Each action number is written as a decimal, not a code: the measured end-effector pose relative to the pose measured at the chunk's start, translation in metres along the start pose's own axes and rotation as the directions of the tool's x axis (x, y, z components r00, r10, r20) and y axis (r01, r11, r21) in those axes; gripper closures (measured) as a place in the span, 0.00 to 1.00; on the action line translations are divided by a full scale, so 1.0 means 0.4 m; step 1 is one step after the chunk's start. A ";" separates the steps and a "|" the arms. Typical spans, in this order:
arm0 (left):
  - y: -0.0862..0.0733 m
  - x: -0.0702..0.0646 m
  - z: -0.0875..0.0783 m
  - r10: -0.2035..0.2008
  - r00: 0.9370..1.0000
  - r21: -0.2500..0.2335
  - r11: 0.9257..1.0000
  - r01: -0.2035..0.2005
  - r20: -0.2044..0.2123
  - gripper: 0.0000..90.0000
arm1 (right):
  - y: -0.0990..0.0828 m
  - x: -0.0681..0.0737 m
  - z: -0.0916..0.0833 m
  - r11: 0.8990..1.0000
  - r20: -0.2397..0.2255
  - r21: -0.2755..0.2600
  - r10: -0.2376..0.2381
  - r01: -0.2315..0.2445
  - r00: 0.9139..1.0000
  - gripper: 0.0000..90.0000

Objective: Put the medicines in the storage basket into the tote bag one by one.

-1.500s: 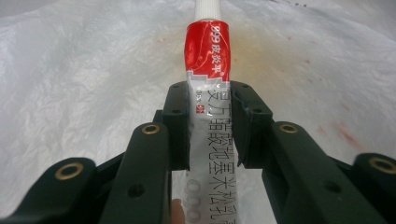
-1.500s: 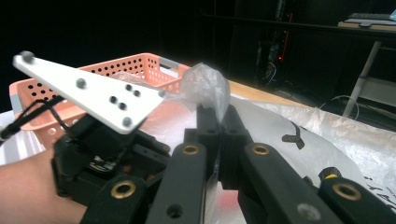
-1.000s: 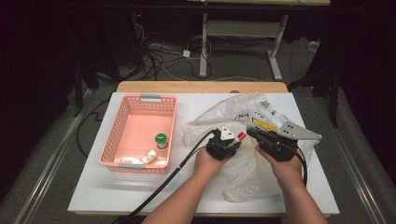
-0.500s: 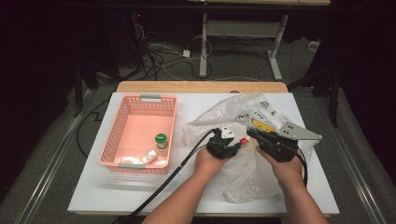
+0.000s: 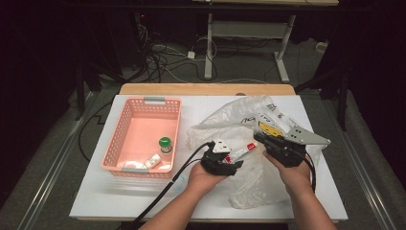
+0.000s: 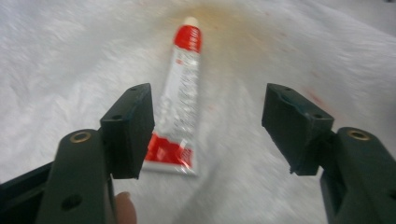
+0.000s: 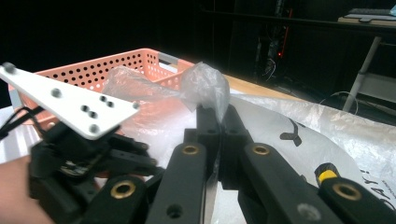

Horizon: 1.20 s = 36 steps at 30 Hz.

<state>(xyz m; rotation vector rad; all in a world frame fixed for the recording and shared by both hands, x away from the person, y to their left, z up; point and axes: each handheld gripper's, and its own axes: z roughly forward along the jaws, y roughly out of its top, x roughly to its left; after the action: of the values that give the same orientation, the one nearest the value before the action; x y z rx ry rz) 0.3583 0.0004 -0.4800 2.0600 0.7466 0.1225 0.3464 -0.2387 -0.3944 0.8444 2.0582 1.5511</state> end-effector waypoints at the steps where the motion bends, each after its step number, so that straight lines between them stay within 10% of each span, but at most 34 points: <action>1: -0.003 -0.004 -0.009 0.002 1.000 -0.003 1.000 -0.002 0.004 0.32 | 0.000 0.001 0.000 1.000 0.001 0.000 0.002 -0.002 1.000 1.00; 13: -0.019 -0.050 -0.125 0.001 0.999 -0.063 0.998 0.002 0.044 0.16 | 0.000 0.002 -0.005 1.000 0.002 -0.001 -0.003 0.003 1.000 1.00; 36: -0.068 -0.016 -0.311 -0.028 0.997 -0.059 0.998 0.024 -0.070 0.00 | -0.001 0.003 -0.007 1.000 0.006 0.004 0.000 0.000 1.000 1.00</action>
<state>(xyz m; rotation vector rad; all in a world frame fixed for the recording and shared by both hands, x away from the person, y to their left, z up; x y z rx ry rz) 0.2958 0.0988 -0.4283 1.9990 0.8036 0.2010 0.3436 -0.2398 -0.3941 0.8492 2.0578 1.5434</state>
